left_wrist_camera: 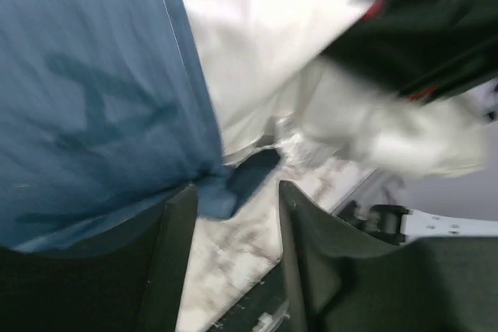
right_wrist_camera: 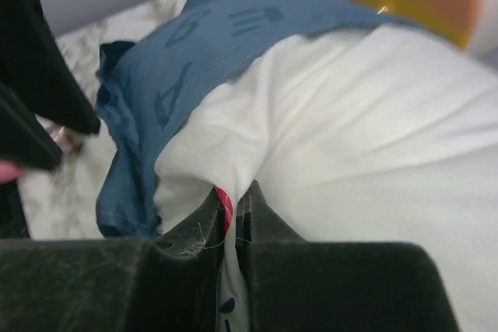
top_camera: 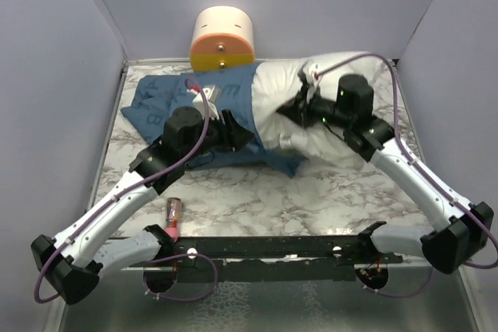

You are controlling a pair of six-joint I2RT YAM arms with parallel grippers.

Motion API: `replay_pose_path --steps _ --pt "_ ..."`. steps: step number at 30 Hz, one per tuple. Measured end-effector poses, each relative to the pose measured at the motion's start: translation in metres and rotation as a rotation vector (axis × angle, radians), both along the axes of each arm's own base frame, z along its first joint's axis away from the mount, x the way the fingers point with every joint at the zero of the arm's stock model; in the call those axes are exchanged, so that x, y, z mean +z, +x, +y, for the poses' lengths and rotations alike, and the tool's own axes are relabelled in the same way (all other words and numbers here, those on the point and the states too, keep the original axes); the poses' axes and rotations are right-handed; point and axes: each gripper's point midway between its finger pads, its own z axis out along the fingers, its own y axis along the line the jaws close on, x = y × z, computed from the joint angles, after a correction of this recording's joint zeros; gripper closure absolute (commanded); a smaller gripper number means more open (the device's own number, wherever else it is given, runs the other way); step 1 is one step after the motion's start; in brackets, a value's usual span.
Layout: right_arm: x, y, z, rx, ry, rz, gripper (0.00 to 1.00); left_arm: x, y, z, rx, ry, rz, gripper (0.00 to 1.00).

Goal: Put the pillow into the pillowcase
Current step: Stuff the pillow into the pillowcase.

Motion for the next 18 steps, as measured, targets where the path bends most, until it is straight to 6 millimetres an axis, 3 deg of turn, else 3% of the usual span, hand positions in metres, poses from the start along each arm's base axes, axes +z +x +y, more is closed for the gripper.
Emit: replay_pose_path --steps 3,6,7,10,13,16,18 --pt "-0.089 -0.044 -0.003 0.083 -0.051 0.162 0.93 -0.017 -0.027 0.017 0.012 -0.023 0.067 0.21" --pt "-0.158 -0.078 -0.011 0.114 -0.093 0.331 0.69 0.012 -0.046 0.041 0.056 -0.084 0.017 0.23" --pt "-0.167 -0.086 -0.012 0.127 -0.096 0.36 0.59 0.025 -0.051 0.049 0.071 -0.107 -0.009 0.26" --pt "-0.157 -0.111 -0.009 0.203 -0.059 0.376 0.44 0.069 -0.061 0.065 0.105 -0.165 -0.074 0.41" --pt "-0.126 -0.126 -0.007 0.261 -0.014 0.333 0.34 0.089 -0.052 0.059 0.11 -0.16 -0.07 0.45" --pt "-0.082 -0.125 -0.002 0.274 0.026 0.275 0.27 0.075 -0.022 0.034 0.11 -0.073 0.006 0.44" --pt "-0.051 -0.116 -0.001 0.249 0.051 0.23 0.27 0.053 0.0 0.017 0.11 0.013 0.069 0.41"
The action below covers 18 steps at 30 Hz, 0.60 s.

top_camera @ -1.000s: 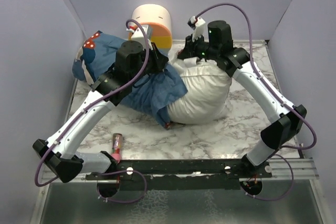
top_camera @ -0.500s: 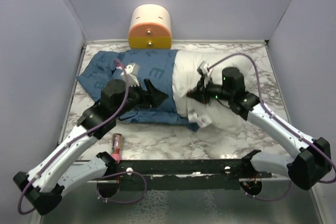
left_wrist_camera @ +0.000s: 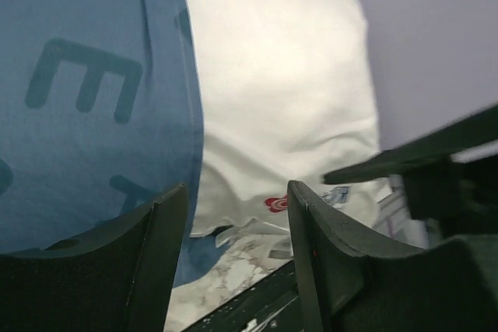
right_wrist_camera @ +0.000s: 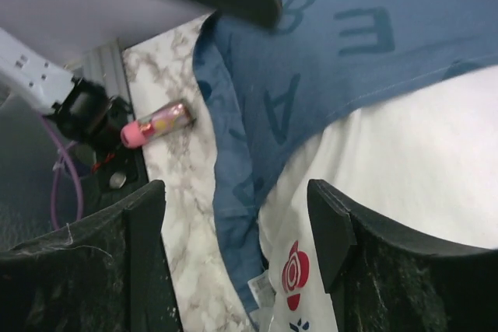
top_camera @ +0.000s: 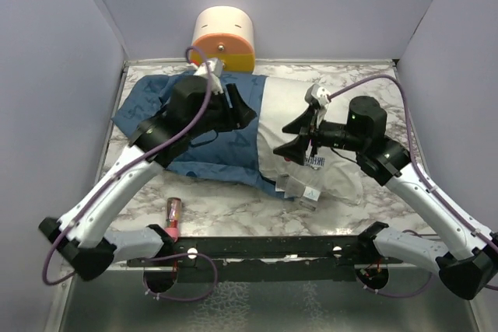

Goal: Put the pillow into the pillowcase
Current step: Stuff the pillow into the pillowcase.

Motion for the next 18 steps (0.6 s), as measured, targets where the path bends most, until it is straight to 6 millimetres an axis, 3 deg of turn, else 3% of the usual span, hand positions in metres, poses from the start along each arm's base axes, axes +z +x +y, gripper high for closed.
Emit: replay_pose_path --steps 2,4,9,13,18 --pt "0.02 0.011 -0.001 -0.055 0.013 -0.022 0.26 -0.03 0.017 -0.014 -0.001 0.108 0.073 0.38" --pt "0.027 0.025 -0.004 -0.13 0.009 -0.018 0.26 -0.054 0.027 -0.023 -0.004 0.219 0.127 0.35" --pt "-0.014 0.05 -0.018 -0.313 -0.088 0.108 0.27 -0.074 0.035 -0.033 0.01 0.419 0.13 0.32" --pt "-0.043 0.057 -0.031 -0.418 -0.151 0.176 0.32 -0.083 0.04 -0.024 0.044 0.537 0.098 0.33" --pt "-0.068 0.069 -0.034 -0.479 -0.199 0.22 0.4 -0.102 0.052 -0.014 0.071 0.66 0.083 0.35"
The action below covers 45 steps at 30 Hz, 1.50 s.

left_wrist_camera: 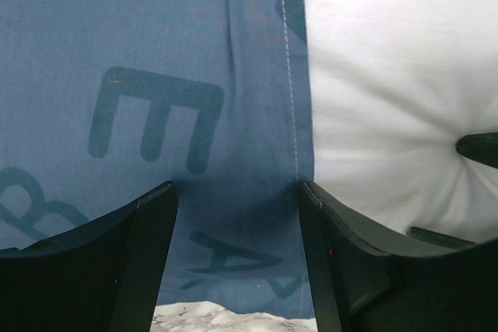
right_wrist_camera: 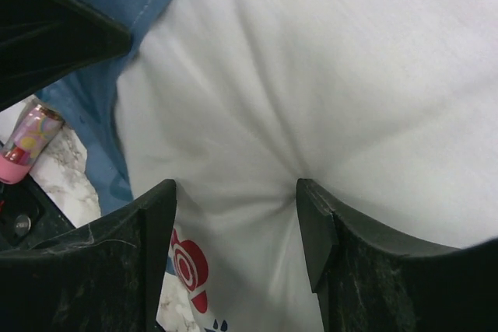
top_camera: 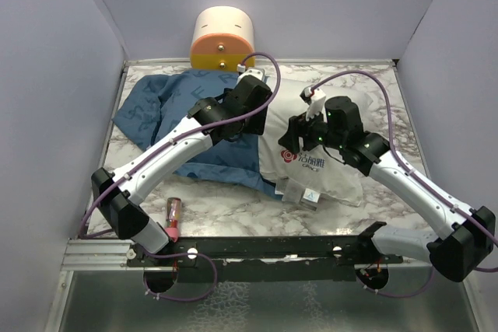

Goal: Put the pillow into the pillowcase
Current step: Stuff the pillow into the pillowcase.

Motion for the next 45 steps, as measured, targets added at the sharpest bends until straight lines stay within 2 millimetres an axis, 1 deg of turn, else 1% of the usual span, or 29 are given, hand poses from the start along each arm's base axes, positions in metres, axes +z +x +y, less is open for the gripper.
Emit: replay_pose_path --steps 3,6,8,12,15,18,20,24,27,29,31,32,33,36,37,39,41,42,43,45 --pt "-0.015 0.005 0.0 -0.017 -0.02 0.029 0.44 -0.013 0.005 0.002 -0.004 0.058 0.001 0.35" --pt "-0.021 0.009 0.002 -0.026 -0.026 0.037 0.45 -0.019 0.009 0.0 -0.014 0.079 0.0 0.32" --pt "-0.022 0.011 0.002 -0.028 -0.027 0.037 0.45 -0.018 0.011 -0.003 -0.019 0.074 -0.008 0.31" --pt "-0.025 0.014 0.004 -0.031 -0.028 0.038 0.5 -0.012 0.014 -0.008 -0.023 0.047 -0.025 0.26" --pt "-0.025 0.015 0.005 -0.038 -0.024 0.04 0.52 -0.01 0.018 -0.01 -0.017 0.041 -0.04 0.26" --pt "-0.025 0.015 0.005 -0.043 -0.015 0.043 0.53 -0.017 0.024 -0.009 0.002 0.061 -0.05 0.33" --pt "-0.026 0.015 0.005 -0.048 -0.012 0.047 0.55 -0.026 0.027 -0.009 0.01 0.089 -0.046 0.37" --pt "-0.03 0.016 0.005 -0.052 -0.007 0.048 0.58 -0.038 0.034 -0.009 0.017 0.131 -0.044 0.49" --pt "-0.031 0.017 0.005 -0.057 -0.006 0.047 0.6 -0.036 0.034 -0.008 0.011 0.148 -0.051 0.63" --pt "-0.03 0.017 0.005 -0.059 -0.005 0.045 0.61 -0.03 0.034 -0.008 0.006 0.152 -0.06 0.74" --pt "-0.031 0.018 0.005 -0.06 -0.005 0.044 0.64 -0.027 0.035 -0.007 0.003 0.156 -0.065 0.83" --pt "-0.032 0.019 0.006 -0.06 -0.005 0.044 0.65 -0.025 0.034 -0.006 0.002 0.158 -0.068 0.9" --pt "-0.033 0.019 0.006 -0.06 -0.004 0.045 0.66 -0.024 0.034 -0.005 0.001 0.16 -0.068 0.93" --pt "-0.036 0.021 0.008 -0.06 -0.005 0.05 0.71 -0.023 0.031 -0.002 -0.003 0.17 -0.064 0.99" --pt "-0.037 0.022 0.009 -0.06 -0.005 0.05 0.74 -0.023 0.031 -0.001 -0.006 0.171 -0.062 1.0" --pt "-0.038 0.024 0.01 -0.058 -0.003 0.05 0.85 -0.021 0.028 -0.004 -0.025 0.159 -0.054 1.0" --pt "-0.04 0.025 0.013 -0.052 0.002 0.054 0.94 -0.015 0.025 -0.013 -0.062 0.112 -0.045 1.0" --pt "-0.041 0.025 0.015 -0.047 0.009 0.057 0.97 -0.01 0.023 -0.017 -0.082 0.081 -0.045 1.0" --pt "-0.042 0.026 0.017 -0.042 0.015 0.061 0.99 -0.007 0.021 -0.022 -0.105 0.046 -0.041 1.0" --pt "-0.043 0.028 0.022 -0.027 0.037 0.072 0.99 0.006 0.014 -0.036 -0.157 -0.059 -0.031 1.0"
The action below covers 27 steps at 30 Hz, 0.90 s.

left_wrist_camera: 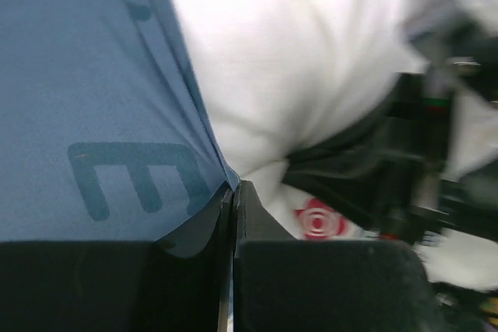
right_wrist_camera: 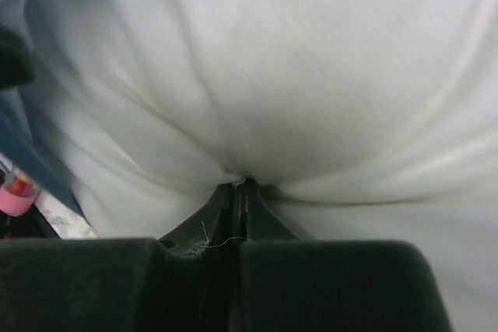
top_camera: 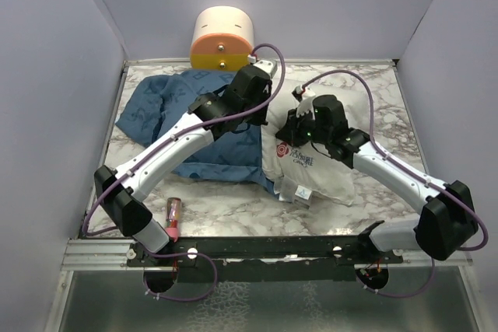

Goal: Put the pillow into the pillowcase
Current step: Stuff the pillow into the pillowcase.

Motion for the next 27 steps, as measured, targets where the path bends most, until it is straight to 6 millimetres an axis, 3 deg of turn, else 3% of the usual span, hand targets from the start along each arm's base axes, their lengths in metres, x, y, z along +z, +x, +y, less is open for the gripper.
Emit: replay_pose_path --steps 4,8,11,15,18,21,23,25,27 --pt "0.004 0.005 0.017 0.04 0.087 0.021 0.99 0.026 -0.009 -0.032 -0.087 -0.226 0.037 1.0" --pt "0.025 0.009 0.033 0.067 0.202 0.022 0.99 0.023 -0.014 -0.045 -0.112 -0.361 0.065 1.0" --pt "0.028 0.004 0.04 0.101 0.243 0.043 0.95 -0.004 -0.025 -0.034 -0.095 -0.452 0.081 1.0" --pt "0.015 -0.021 0.033 0.152 0.241 0.055 0.63 -0.055 -0.04 -0.006 -0.034 -0.553 0.132 1.0" --pt "0.02 -0.048 0.02 0.195 0.211 0.021 0.46 -0.079 -0.053 -0.002 -0.029 -0.6 0.175 1.0" --pt "0.062 -0.071 0.005 0.24 0.204 -0.116 0.29 -0.077 -0.063 -0.004 -0.062 -0.643 0.189 1.0" --pt "0.1 -0.073 -0.003 0.235 0.205 -0.222 0.14 -0.071 -0.066 -0.005 -0.08 -0.66 0.181 1.0" --pt "0.138 -0.066 -0.01 0.204 0.199 -0.323 0.03 -0.066 -0.067 -0.006 -0.093 -0.67 0.172 1.0" --pt "0.162 -0.047 -0.017 0.139 0.163 -0.387 0.01 -0.062 -0.069 -0.005 -0.104 -0.675 0.165 1.0"
